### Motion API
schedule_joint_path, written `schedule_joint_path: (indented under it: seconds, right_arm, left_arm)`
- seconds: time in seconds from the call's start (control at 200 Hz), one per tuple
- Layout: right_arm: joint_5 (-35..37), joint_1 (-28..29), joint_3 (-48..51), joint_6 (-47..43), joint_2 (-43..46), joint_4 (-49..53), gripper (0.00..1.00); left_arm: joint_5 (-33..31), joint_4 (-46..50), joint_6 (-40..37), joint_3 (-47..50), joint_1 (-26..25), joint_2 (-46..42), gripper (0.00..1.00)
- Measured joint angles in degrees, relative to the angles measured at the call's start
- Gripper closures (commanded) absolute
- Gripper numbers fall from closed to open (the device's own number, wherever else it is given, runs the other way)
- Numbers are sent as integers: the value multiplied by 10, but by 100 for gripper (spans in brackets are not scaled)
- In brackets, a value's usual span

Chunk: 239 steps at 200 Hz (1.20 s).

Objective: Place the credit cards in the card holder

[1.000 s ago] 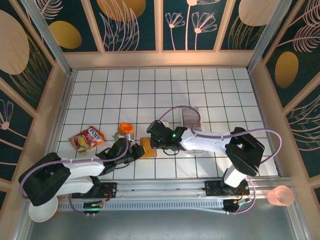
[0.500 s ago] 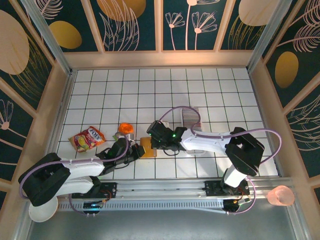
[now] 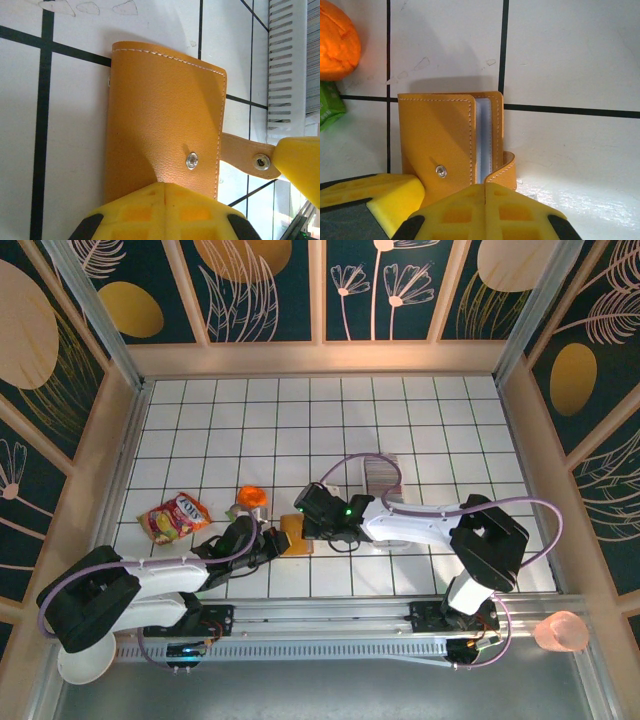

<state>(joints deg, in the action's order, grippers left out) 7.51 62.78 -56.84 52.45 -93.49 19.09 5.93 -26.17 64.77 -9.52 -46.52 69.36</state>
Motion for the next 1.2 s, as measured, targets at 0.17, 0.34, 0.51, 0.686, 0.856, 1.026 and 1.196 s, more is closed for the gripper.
schedule_joint_path:
  seconds: [0.17, 0.34, 0.51, 0.686, 0.856, 1.026, 1.196]
  right_arm:
    - [-11, 0, 8, 0, 1, -21, 100]
    - [-51, 0, 32, 8, 1, -84, 100]
    - [-82, 0, 33, 19, -13, -138, 100]
    - [-90, 0, 33, 21, -31, -149, 100]
    - [-91, 0, 33, 21, -35, -151, 100]
    - [-90, 0, 33, 21, -42, -151, 100]
    - [-89, 0, 33, 22, -47, -155, 100]
  left_arm:
    - [0, 0, 0, 0, 0, 0, 100]
    - [0, 0, 0, 0, 0, 0, 100]
    - [0, 0, 0, 0, 0, 0, 100]
    - [0, 4, 0, 0, 0, -3, 100]
    - [0, 7, 0, 0, 0, -5, 100]
    - [0, 7, 0, 0, 0, -5, 100]
    - [0, 7, 0, 0, 0, -5, 100]
